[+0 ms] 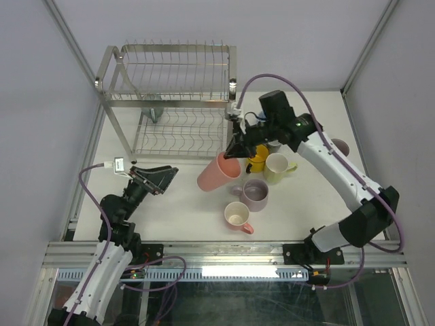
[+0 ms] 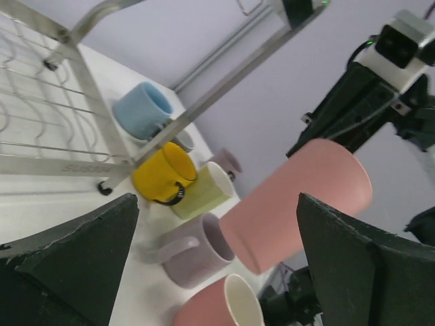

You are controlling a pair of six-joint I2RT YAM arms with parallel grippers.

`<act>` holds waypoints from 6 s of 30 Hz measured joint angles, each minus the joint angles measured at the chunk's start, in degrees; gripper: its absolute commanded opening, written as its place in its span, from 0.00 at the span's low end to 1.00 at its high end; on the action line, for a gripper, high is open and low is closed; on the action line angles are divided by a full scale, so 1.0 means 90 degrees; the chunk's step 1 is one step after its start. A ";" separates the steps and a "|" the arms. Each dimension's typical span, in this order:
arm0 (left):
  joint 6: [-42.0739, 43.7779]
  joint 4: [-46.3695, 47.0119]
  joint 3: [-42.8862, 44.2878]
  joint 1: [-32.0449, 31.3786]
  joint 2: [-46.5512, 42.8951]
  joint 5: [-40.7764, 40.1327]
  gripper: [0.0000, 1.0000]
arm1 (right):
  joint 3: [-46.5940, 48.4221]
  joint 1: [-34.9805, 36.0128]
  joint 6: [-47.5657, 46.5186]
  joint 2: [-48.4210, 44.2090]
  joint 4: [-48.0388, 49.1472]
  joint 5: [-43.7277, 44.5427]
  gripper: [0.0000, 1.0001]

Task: Load the cups into the dish rack
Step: Pick up the cup at the center of the board, then turn the cup upside down in the dish rack.

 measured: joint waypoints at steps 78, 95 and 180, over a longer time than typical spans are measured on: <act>0.0340 0.6715 0.2395 -0.5268 0.6171 -0.4658 0.99 | -0.3655 -0.3633 1.3845 -0.1146 1.2672 -0.1780 0.00; 0.1875 0.6985 0.3772 -0.5999 0.7048 -0.4874 0.99 | -0.4150 -0.3225 1.3884 -0.1472 1.2526 -0.1443 0.00; 0.4816 -0.1226 0.2752 -0.5996 0.1333 -0.6467 0.00 | -0.2565 -0.4908 0.0338 -0.2293 0.1158 -0.2766 0.90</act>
